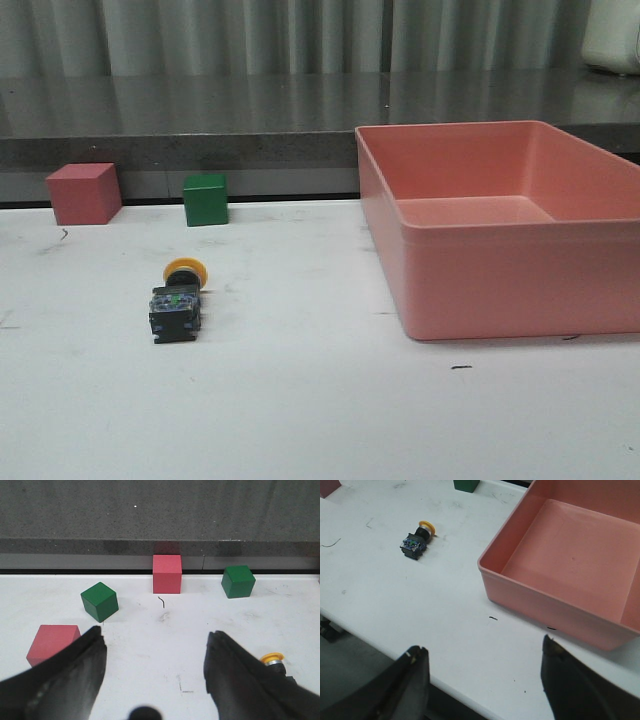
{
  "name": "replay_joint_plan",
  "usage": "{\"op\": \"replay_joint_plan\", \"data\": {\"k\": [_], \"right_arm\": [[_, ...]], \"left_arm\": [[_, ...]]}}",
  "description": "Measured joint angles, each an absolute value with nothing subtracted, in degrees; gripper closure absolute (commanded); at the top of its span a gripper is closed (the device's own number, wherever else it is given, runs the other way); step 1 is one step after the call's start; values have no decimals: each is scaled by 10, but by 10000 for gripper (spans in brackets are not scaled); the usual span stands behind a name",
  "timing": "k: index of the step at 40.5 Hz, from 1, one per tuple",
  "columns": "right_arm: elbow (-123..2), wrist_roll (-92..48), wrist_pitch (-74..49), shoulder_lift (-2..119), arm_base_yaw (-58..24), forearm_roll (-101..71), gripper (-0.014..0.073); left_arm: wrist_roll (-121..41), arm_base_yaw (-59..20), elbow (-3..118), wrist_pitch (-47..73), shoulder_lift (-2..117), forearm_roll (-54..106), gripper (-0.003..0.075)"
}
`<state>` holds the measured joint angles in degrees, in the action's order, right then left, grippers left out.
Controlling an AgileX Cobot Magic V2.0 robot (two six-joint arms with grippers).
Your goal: Place and stand button with both arms
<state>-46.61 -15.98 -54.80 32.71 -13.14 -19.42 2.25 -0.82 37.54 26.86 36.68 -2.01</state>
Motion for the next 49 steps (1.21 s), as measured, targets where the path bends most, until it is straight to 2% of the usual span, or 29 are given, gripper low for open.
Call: {"op": "replay_joint_plan", "data": {"k": [6,8,12,14,23,40,49], "right_arm": [[-466,-160,-548,327,-131,-194,95],[-466,-161,-548,327,-131,-194,95],[-466,-161,-548,327,-131,-194,95],[-466,-162,-548,327,-131,-194,95],[-466,-162,-548,327,-131,-194,95],[-466,-164,-548,327,-131,-195,95],[-466,-164,-548,327,-131,-195,95]], "left_arm": [[22,-8,375,258,373,-17,286],[22,-8,375,254,382,-14,242],[22,-8,381,261,406,-11,102],[22,-8,392,271,424,-8,66],[22,-27,457,326,504,3,61],[22,-184,534,311,691,0,63],[60,-209,605,342,829,0,63]]}}
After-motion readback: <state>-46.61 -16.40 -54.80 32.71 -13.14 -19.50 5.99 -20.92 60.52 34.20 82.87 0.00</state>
